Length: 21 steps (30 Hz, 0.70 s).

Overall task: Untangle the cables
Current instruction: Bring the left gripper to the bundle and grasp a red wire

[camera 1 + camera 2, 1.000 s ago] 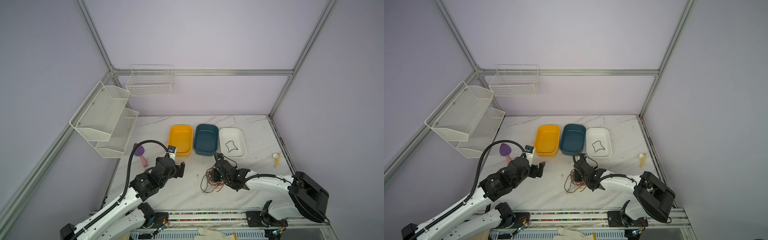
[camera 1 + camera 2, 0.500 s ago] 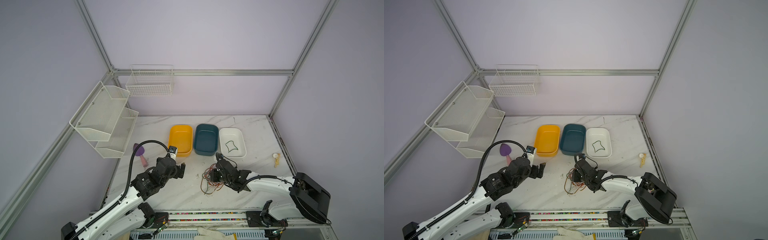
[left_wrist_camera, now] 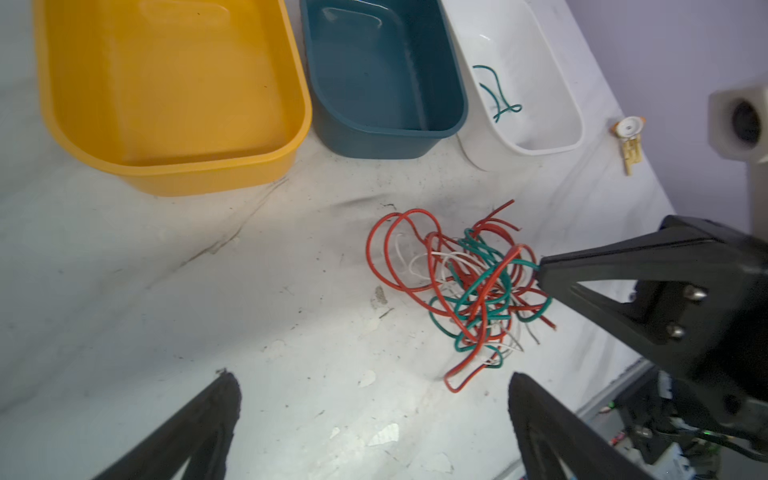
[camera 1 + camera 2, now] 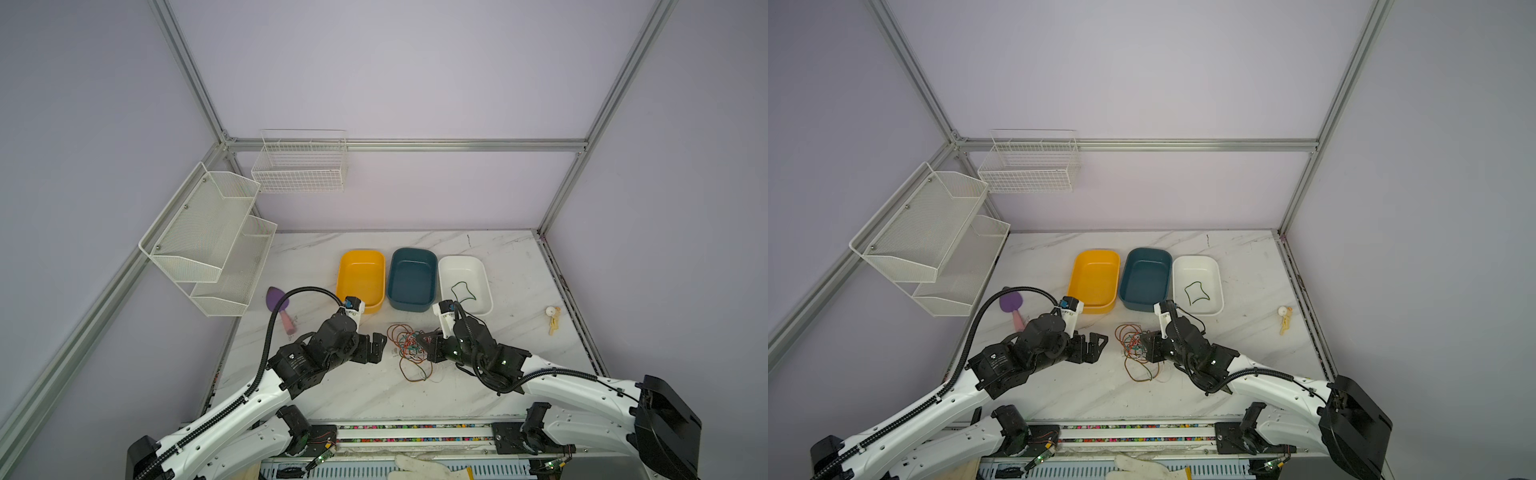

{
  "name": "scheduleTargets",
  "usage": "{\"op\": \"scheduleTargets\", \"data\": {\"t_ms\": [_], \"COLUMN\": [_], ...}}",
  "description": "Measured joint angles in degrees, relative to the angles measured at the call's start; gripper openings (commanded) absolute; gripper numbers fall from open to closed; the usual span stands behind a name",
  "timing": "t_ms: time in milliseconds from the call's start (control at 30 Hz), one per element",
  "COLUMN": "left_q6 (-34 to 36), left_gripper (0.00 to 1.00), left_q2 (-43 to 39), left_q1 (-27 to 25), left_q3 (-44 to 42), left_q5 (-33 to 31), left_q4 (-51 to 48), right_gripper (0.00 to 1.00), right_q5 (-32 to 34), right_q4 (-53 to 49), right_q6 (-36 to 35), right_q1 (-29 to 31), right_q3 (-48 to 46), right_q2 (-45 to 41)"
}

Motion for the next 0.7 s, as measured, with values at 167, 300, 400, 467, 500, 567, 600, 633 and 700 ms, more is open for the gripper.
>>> {"op": "scheduleTargets", "data": {"t_ms": [167, 300, 400, 467, 500, 567, 600, 633, 700], "left_q6": [-6.36, -10.51, -12.94, -14.58, -15.39, -16.96, -17.68, -18.32, -19.71], "left_gripper": [0.76, 0.63, 0.60, 0.60, 0.61, 0.64, 0.66, 0.67, 0.67], "left_q2": [-1.25, -1.90, -1.90, -1.90, -1.90, -1.90, -1.90, -1.92, -1.97], "left_q1": [-0.28, -0.28, -0.28, -0.33, -0.33, -0.33, -0.33, -0.33, -0.33], "left_q3": [-4.15, -8.92, -11.96, -13.81, -14.82, -16.50, -17.18, -17.92, -19.06], "left_q5": [6.14, 9.84, 12.26, 13.42, 13.97, 14.82, 15.10, 15.41, 15.93], "left_q4": [9.03, 15.26, 19.02, 21.11, 22.40, 24.33, 25.20, 26.12, 28.13], "right_gripper": [0.00, 0.00, 0.00, 0.00, 0.00, 0.00, 0.00, 0.00, 0.00], "right_q5": [-2.71, -4.33, -4.85, -5.07, -5.25, -5.33, -5.38, -5.44, -5.62], "right_q4": [2.82, 4.92, 5.92, 6.34, 6.60, 7.43, 7.82, 8.31, 9.33], "right_q6": [-0.63, -0.57, -0.50, -0.35, -0.26, 0.15, 0.48, 0.79, 1.36], "right_q1": [0.02, 0.02, 0.02, 0.02, 0.02, 0.02, 0.02, 0.02, 0.02], "right_q3": [-1.66, -2.82, -3.26, -3.54, -3.76, -4.35, -4.74, -5.07, -5.68], "right_q2": [-1.44, -2.67, -3.45, -3.98, -4.31, -4.98, -5.44, -5.70, -5.99]}}
